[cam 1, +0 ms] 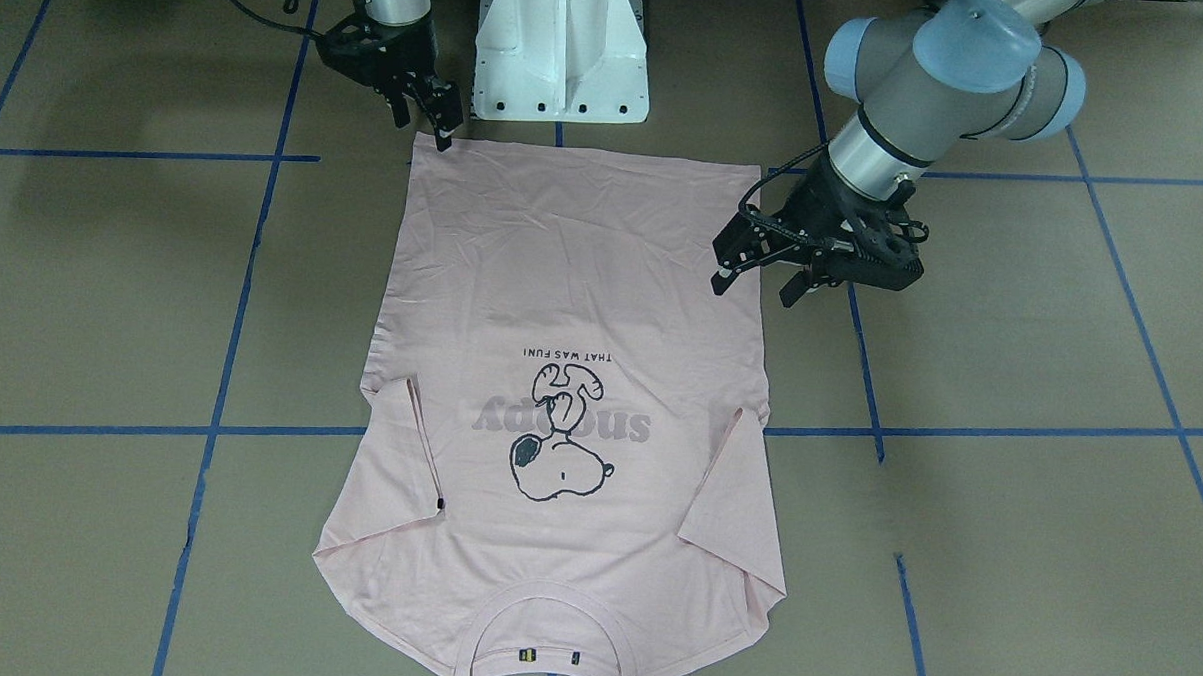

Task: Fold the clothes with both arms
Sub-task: 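Lower both grippers to the hem corners nearest the robot and grasp them, then lift the hem corners with both grippers, then carry the hem over the shirt toward the collar with both grippers, then lay the hem down near the collar and open both grippers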

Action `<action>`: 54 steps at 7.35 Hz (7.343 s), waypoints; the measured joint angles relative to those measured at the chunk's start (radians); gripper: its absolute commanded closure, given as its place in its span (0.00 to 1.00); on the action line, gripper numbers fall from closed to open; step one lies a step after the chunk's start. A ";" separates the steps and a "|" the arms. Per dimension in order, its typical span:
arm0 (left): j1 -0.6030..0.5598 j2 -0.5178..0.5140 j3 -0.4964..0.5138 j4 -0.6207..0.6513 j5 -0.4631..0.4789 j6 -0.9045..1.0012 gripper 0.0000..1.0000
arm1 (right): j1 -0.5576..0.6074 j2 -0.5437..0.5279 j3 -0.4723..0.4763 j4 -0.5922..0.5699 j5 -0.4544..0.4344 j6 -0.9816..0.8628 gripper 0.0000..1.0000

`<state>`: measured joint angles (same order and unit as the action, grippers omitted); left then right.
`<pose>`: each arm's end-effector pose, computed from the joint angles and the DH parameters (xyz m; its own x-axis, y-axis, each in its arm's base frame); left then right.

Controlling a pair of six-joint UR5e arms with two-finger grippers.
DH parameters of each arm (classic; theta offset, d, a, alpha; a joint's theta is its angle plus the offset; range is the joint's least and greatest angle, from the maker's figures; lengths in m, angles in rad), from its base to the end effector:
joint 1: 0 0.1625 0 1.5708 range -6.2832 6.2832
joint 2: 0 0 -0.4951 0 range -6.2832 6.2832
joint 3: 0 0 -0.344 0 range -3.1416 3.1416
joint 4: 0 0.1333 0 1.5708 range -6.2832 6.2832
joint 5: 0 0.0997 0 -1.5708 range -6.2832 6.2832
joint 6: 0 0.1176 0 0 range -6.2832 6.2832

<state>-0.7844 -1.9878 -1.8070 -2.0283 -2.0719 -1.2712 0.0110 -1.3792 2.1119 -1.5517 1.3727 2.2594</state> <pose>0.3778 -0.4855 0.3626 0.3932 -0.0267 -0.9191 0.2081 0.9762 0.0606 -0.4998 -0.1620 0.4346 0.4717 0.6283 0.6187 -0.5763 0.7507 -0.3230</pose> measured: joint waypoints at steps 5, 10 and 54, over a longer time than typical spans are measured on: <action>0.001 0.000 0.002 0.000 0.004 -0.002 0.05 | -0.031 0.005 -0.036 -0.007 0.004 0.044 1.00; 0.026 -0.005 -0.025 0.002 0.024 -0.090 0.05 | -0.030 0.001 -0.026 -0.008 0.008 0.042 1.00; 0.019 -0.113 0.165 0.165 0.406 -0.298 1.00 | 0.775 0.591 -0.749 0.086 0.325 -0.616 1.00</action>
<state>-0.7653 -2.1008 -1.6422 -1.8629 -1.6662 -1.5696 0.7864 -0.7881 1.3629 -1.4656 1.6978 1.6437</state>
